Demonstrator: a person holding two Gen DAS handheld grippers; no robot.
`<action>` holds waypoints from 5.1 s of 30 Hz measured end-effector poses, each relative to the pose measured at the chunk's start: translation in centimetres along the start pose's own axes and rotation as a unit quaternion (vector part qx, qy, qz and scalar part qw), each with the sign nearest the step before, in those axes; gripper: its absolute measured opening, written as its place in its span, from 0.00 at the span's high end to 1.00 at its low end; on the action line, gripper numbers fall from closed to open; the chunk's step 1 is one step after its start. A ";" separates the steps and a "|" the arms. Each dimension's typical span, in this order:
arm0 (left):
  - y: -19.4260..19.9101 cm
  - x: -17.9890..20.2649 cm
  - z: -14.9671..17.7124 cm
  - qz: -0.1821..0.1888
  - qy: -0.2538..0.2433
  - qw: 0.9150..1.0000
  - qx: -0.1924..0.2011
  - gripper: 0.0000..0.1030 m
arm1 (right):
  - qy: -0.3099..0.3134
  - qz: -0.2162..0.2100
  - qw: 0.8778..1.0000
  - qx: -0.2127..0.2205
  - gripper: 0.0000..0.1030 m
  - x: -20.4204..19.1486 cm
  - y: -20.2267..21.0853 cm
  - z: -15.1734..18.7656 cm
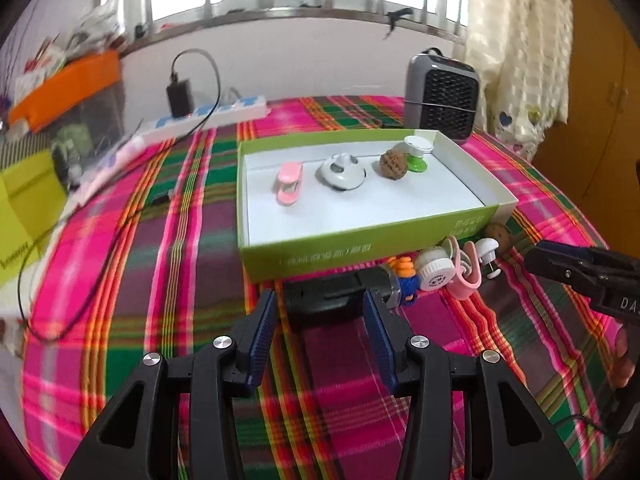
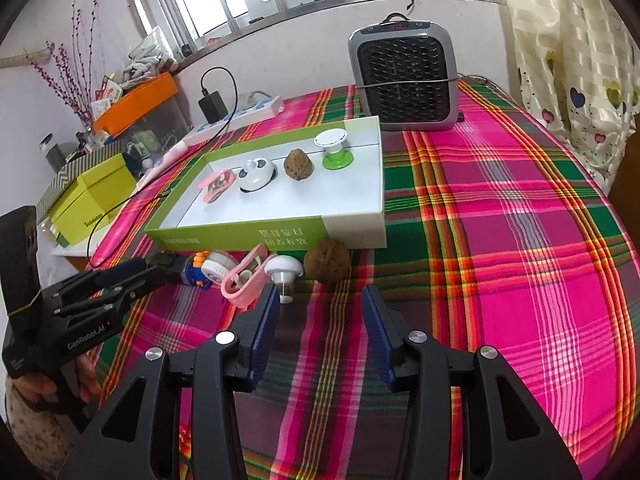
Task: Organize objects
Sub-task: 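Withdraw both grippers from the box toward the objects on the bedspread, then close the left gripper on the black cylinder while the right approaches the walnut, then close the right gripper on the walnut while the left holds the black cylinder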
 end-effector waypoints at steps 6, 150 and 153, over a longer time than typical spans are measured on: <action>-0.6 0.6 -0.5 0.012 -0.018 1.000 0.000 0.58 | 0.001 0.005 1.000 -0.007 0.57 0.1 -0.4 0.0; -0.4 1.9 0.7 0.014 -0.008 0.999 -0.029 0.75 | 0.057 0.039 0.997 -0.028 0.70 -1.5 -2.8 -0.7; -0.2 1.9 0.6 0.015 -0.007 1.000 -0.027 0.75 | 0.058 0.038 0.997 -0.026 0.70 -1.6 -2.6 -0.8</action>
Point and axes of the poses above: each gripper's, at about its wrist camera, not at the fingertips, and y roughly against the way its jaws point, x to its right, z to its underside, the point moved 1 cm from there along -y, roughly the way its jaws point, and after that the axes turned 10 degrees about x, right-handed, at the moved point
